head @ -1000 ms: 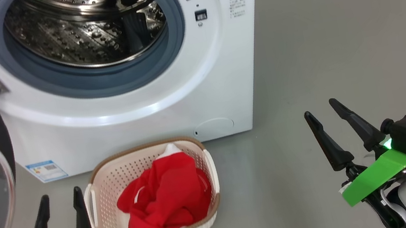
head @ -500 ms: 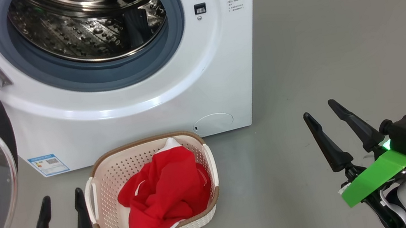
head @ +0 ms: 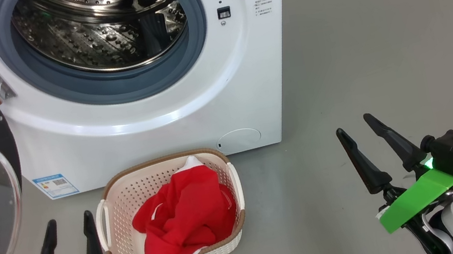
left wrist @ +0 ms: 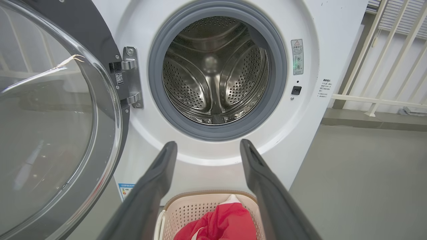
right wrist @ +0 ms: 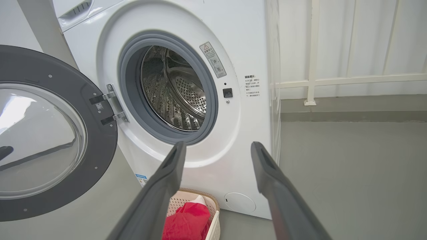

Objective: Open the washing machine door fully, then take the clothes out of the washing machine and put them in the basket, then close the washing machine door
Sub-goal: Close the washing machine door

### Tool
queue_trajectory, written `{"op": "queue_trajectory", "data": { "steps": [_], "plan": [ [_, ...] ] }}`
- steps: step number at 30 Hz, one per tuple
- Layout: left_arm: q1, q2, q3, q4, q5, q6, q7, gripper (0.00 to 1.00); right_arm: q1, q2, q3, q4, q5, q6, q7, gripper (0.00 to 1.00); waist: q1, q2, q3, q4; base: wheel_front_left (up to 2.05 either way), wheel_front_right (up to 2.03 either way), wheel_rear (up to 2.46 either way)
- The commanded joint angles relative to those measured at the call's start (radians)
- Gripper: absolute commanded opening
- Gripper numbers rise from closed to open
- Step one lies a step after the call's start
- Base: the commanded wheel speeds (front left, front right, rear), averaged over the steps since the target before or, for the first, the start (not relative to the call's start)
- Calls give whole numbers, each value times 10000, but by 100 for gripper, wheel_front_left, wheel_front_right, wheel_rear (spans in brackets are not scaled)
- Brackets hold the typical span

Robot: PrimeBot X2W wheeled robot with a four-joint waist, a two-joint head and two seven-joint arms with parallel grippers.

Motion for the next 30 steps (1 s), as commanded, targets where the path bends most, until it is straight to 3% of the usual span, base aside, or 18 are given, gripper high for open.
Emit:
{"op": "queue_trajectory", "data": {
  "steps": [1,13,30],
  "plan": [
    [-255,273,319,-189,-16,90,-115,100,73,-53,173,-200,-26,16,-48,100,0,-1,-1,7,0,0,0],
    [-279,306,328,-158,-35,159,-117,100,123,-50,115,-165,-26,16,-48,100,0,-1,-36,290,0,0,0],
    [-125,331,296,-156,62,497,-115,100,157,-50,253,-104,49,16,-48,100,0,-1,-197,1780,0,0,0]
  ]
}}
